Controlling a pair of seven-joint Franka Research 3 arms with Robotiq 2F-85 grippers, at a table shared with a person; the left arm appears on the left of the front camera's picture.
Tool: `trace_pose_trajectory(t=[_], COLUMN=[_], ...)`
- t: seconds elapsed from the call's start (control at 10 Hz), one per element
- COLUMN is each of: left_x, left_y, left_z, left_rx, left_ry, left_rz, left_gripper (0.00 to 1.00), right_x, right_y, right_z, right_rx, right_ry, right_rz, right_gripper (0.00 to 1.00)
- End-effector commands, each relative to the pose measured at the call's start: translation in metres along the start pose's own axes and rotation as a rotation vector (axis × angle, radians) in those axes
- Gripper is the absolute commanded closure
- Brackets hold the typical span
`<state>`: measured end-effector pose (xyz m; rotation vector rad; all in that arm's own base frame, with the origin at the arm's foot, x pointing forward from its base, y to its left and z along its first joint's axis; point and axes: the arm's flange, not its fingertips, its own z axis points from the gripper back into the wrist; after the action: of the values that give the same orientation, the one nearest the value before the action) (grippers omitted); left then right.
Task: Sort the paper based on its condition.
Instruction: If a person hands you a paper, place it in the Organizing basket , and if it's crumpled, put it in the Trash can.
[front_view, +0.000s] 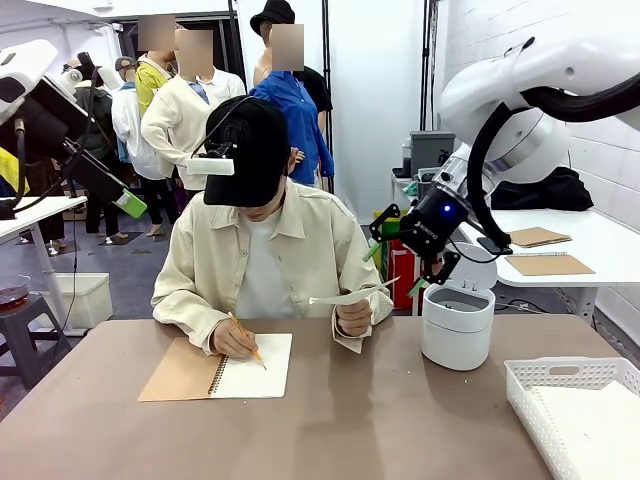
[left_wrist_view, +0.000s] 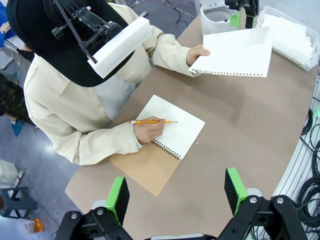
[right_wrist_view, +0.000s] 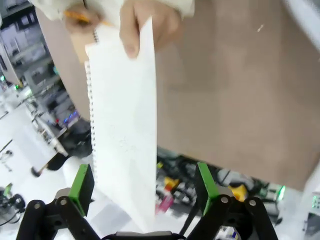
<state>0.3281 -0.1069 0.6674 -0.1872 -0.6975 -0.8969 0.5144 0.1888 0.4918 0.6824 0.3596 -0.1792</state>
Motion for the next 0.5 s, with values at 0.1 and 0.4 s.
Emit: trace_pose_trajectory(t=[0.1,0.4], left_x=[0.001,0.001], left_y=[0.001,0.001], left_z=[0.0,0.0], left_rx=[0.002,0.002], left_ry=[-0.003,-0.003], left_rz=[0.004,0.004], left_gripper=[0.0,0.0], right_x=[0.024,0.026], right_y=[-0.011,-0.023], right_z=[-0.008,-0.03], right_rx=[0.127,0.189], right_ry=[0.122,0.162], right_rz=[-0.136,-0.152], right_gripper=[0.0,0.0])
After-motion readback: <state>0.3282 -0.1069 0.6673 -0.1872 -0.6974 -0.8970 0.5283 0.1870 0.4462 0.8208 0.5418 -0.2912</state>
